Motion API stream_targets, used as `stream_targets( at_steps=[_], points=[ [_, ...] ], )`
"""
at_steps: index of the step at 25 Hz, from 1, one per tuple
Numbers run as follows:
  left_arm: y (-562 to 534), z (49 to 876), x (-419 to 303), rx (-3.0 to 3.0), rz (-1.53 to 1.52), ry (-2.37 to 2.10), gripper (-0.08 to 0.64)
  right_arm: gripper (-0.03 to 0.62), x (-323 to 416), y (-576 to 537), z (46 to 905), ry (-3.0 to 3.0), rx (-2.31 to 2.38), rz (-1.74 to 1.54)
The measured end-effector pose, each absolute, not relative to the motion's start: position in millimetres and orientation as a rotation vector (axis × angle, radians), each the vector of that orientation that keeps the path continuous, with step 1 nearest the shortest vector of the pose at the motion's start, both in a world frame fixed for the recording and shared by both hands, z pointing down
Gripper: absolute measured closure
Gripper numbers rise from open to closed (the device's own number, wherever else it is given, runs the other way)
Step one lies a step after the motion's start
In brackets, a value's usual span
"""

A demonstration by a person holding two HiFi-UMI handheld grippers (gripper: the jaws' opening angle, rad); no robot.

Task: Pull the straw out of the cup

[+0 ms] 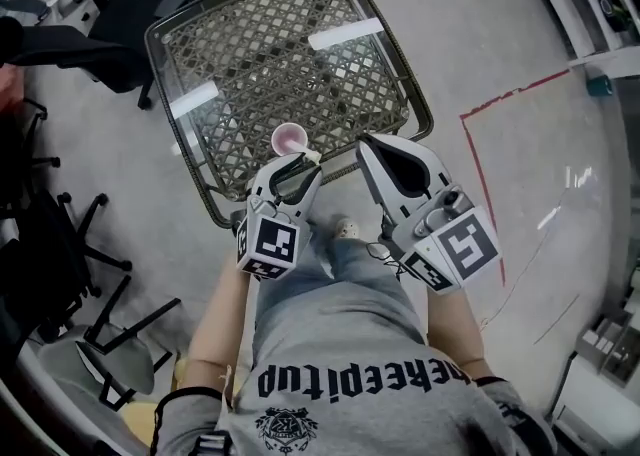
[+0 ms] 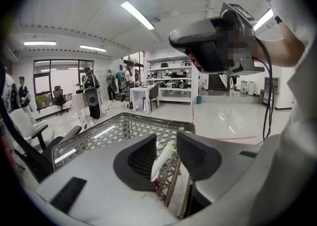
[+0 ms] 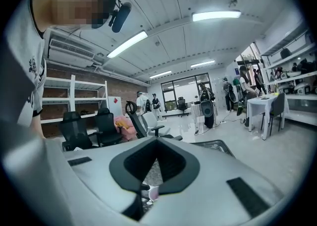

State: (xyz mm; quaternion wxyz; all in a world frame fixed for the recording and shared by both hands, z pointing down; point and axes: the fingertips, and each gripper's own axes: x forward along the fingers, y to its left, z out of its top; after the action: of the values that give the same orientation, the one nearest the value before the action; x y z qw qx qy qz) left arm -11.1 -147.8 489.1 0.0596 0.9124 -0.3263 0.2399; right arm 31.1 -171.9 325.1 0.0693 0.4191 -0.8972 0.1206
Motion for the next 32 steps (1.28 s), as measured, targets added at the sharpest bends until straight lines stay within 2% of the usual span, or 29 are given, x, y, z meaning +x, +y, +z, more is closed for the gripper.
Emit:
stream_targets(
  at_steps=[9,32],
  points=[
    [-150.6,520.3,-3.7,2.786,0.814,-0.906,0.364,0.580,41.9,-173.5,337.9,-2.633,1.335,0.400],
    [-162.9,564.4,-0.7,2.748,0.893,-0.935,0.367,0.580,59.2,-162.6,341.1,-2.536,1.428,0.401]
  ],
)
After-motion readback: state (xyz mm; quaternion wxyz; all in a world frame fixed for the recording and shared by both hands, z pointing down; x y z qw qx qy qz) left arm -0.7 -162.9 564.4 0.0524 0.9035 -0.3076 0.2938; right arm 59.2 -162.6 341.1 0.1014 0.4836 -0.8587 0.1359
